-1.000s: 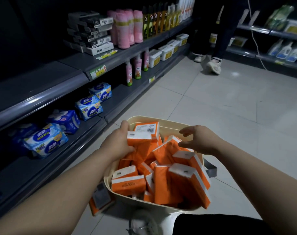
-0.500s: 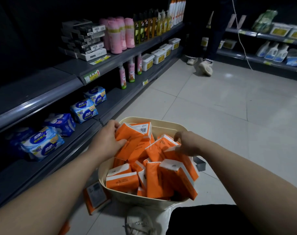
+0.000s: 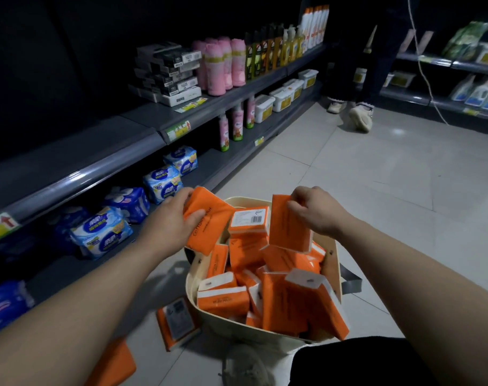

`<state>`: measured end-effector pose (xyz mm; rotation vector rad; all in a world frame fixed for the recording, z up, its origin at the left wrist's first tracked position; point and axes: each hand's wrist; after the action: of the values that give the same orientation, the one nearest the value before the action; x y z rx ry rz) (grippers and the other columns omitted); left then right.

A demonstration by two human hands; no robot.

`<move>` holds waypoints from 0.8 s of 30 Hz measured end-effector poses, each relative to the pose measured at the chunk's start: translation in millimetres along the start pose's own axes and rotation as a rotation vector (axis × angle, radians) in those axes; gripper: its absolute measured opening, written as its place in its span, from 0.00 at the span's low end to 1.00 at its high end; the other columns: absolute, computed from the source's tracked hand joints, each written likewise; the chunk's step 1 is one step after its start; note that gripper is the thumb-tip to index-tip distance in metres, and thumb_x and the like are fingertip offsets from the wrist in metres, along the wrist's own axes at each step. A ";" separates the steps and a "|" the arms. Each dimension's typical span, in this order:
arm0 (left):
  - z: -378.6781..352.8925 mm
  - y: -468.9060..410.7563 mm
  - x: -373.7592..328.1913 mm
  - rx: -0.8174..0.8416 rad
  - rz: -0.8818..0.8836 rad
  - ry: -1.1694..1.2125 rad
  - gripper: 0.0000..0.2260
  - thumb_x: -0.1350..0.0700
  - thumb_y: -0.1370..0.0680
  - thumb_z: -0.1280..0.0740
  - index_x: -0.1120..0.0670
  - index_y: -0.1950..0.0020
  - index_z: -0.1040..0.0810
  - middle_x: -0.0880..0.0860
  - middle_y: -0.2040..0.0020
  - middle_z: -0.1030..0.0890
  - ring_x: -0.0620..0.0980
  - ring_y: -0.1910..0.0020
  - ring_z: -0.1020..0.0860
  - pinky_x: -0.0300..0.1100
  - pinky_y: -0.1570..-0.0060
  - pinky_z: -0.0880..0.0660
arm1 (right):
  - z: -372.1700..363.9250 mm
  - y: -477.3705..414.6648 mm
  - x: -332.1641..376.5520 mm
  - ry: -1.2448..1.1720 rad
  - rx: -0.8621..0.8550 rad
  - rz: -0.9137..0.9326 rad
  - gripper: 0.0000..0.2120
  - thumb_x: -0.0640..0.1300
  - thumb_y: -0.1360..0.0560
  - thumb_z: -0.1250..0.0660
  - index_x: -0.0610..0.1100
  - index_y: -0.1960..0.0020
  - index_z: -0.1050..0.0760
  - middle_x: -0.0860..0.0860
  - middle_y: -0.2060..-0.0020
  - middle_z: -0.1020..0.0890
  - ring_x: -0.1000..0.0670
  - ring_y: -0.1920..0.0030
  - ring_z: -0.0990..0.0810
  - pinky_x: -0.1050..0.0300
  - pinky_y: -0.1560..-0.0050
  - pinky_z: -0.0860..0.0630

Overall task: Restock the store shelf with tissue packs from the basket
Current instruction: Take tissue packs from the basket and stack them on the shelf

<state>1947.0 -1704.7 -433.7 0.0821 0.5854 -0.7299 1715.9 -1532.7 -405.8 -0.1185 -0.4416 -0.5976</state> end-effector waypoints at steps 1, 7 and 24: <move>8.2 2.2 5.5 -0.006 0.004 -0.028 0.22 0.44 0.21 0.39 0.46 0.29 0.38 0.54 0.36 0.26 0.56 0.41 0.25 0.50 0.46 0.27 | -1.1 -2.3 8.7 0.006 0.004 0.007 0.08 0.50 0.26 0.34 0.48 0.49 0.27 0.47 0.54 0.27 0.47 0.54 0.27 0.57 0.55 0.33; 61.5 17.3 42.8 -0.080 0.099 0.033 0.21 0.46 0.22 0.37 0.49 0.30 0.35 0.57 0.39 0.23 0.58 0.43 0.24 0.46 0.50 0.31 | -7.9 -10.8 73.5 -0.022 -0.005 0.118 0.21 0.45 0.30 0.29 0.52 0.40 0.33 0.46 0.44 0.32 0.43 0.50 0.25 0.50 0.50 0.23; 256.2 115.6 200.4 -0.488 0.382 0.015 0.13 0.54 0.29 0.25 0.53 0.48 0.23 0.50 0.53 0.22 0.49 0.53 0.25 0.40 0.55 0.33 | -82.3 -25.4 336.4 -0.363 -0.061 0.463 0.15 0.40 0.36 0.25 0.46 0.52 0.24 0.50 0.59 0.19 0.49 0.57 0.21 0.59 0.58 0.31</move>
<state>2262.8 -1808.2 -340.2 -0.2476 0.7233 -0.2036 1979.6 -1747.1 -334.1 -0.3800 -0.7215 -0.1294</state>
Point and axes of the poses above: each hand's wrist, its own y-axis away from the middle knuckle, its own z-axis out of the back of the hand, x = y × z
